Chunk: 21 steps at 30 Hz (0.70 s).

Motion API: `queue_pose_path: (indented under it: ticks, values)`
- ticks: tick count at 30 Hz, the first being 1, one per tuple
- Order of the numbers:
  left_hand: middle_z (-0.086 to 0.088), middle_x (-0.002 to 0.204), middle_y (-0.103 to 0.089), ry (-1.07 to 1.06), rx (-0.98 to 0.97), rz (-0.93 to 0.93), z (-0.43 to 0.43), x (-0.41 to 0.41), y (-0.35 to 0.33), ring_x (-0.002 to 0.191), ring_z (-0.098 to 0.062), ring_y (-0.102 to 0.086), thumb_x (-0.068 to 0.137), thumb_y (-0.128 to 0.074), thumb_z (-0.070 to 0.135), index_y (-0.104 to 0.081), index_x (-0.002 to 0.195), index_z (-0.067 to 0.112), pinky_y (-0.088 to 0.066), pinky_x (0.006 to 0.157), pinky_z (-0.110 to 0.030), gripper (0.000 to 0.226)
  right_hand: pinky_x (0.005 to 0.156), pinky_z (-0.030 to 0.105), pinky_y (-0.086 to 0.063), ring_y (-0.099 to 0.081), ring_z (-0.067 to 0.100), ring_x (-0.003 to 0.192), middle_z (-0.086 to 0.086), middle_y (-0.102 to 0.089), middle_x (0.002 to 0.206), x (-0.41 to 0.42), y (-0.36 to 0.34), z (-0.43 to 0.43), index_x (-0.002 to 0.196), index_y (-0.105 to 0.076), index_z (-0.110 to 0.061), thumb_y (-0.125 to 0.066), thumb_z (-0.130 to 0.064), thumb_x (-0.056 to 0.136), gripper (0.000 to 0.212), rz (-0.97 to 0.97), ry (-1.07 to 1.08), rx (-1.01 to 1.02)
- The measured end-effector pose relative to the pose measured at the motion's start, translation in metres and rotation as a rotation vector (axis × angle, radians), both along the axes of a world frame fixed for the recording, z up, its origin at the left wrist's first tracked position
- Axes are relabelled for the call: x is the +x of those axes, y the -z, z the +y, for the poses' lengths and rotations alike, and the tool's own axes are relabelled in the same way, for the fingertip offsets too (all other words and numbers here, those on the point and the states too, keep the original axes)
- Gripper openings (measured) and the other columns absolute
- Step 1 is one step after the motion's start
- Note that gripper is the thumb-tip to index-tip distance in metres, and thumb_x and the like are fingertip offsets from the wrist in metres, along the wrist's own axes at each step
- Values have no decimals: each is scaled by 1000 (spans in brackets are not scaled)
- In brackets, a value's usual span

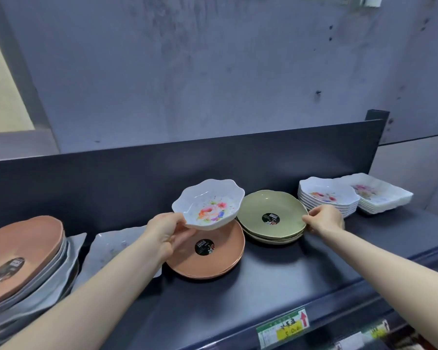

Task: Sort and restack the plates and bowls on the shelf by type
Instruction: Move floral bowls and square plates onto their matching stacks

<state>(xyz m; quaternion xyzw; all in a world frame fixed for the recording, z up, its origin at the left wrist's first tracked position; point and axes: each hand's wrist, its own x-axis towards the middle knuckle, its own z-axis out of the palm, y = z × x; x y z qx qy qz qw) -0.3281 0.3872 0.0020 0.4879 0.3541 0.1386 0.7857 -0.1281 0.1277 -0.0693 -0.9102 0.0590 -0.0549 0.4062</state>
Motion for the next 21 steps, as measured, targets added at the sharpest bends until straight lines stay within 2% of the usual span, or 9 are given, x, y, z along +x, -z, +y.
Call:
queue_pose_path:
  ticks: [2, 5, 8, 10, 11, 14, 16, 18, 21]
  values:
    - [-18, 81, -63, 13, 19, 8, 2, -1, 3, 70, -25, -63, 82, -44, -16, -56, 79, -2, -57, 49, -30, 20, 69, 29, -44, -67, 29, 86, 13, -73, 79, 0, 0, 1, 75, -75, -10, -72, -17, 76, 8, -4, 8, -34]
    - [-15, 81, -63, 40, 73, 13, 3, -1, 7, 73, -24, -63, 82, -45, -15, -58, 75, 2, -57, 50, -28, 23, 71, 30, -48, -69, 28, 84, 11, -73, 76, 1, 1, -3, 69, -73, -11, -74, -23, 74, 12, 20, -35, -94]
    - [-14, 82, -66, 76, 95, 2, -1, 2, 16, 72, -21, -64, 82, -46, -14, -61, 82, 0, -57, 48, -25, 20, 72, 30, -47, -67, 29, 93, 10, -74, 89, -6, -4, -5, 83, -76, -15, -72, -19, 75, 10, -93, -30, -151]
    - [-17, 98, -70, 128, 94, -5, -4, 7, 25, 82, -24, -69, 80, -48, -12, -62, 104, -3, -60, 52, -27, 29, 75, 31, -50, -68, 27, 85, 9, -74, 87, -13, -10, 1, 85, -77, -15, -67, -15, 78, 13, -148, -83, -59]
    - [-18, 106, -69, 142, 88, -8, -6, 10, 30, 89, -26, -70, 78, -50, -11, -61, 112, -3, -60, 54, -27, 36, 73, 32, -53, -67, 24, 73, 11, -73, 81, -18, -13, 6, 83, -76, -13, -64, -14, 80, 12, -119, -138, 78]
    - [-17, 109, -68, 159, 93, -21, -21, 20, 38, 82, -23, -72, 78, -53, -9, -59, 116, 0, -61, 59, -31, 39, 54, 23, -55, -60, 18, 55, 14, -67, 74, -35, -26, 16, 86, -70, -1, -62, -16, 89, 17, 51, -283, 461]
    - [-18, 108, -67, 174, 111, -26, -37, 26, 42, 83, -24, -70, 78, -55, -9, -59, 115, 2, -62, 70, -35, 38, 53, 20, -55, -61, 17, 56, 12, -67, 72, -42, -36, 13, 85, -70, -1, -66, -16, 87, 16, 130, -384, 467]
    - [-19, 110, -67, 203, 113, -31, -56, 32, 42, 91, -28, -69, 78, -57, -7, -57, 117, 4, -61, 75, -37, 40, 55, 21, -57, -60, 17, 53, 11, -65, 69, -40, -40, 4, 84, -71, 2, -68, -5, 82, 8, 155, -423, 389]
    - [-23, 108, -68, 236, 113, -44, -83, 48, 36, 84, -30, -69, 80, -56, -6, -56, 117, 5, -61, 61, -28, 38, 56, 26, -59, -62, 22, 57, 16, -65, 72, -20, -42, -18, 84, -70, 8, -64, 8, 77, 10, 154, -389, 305]
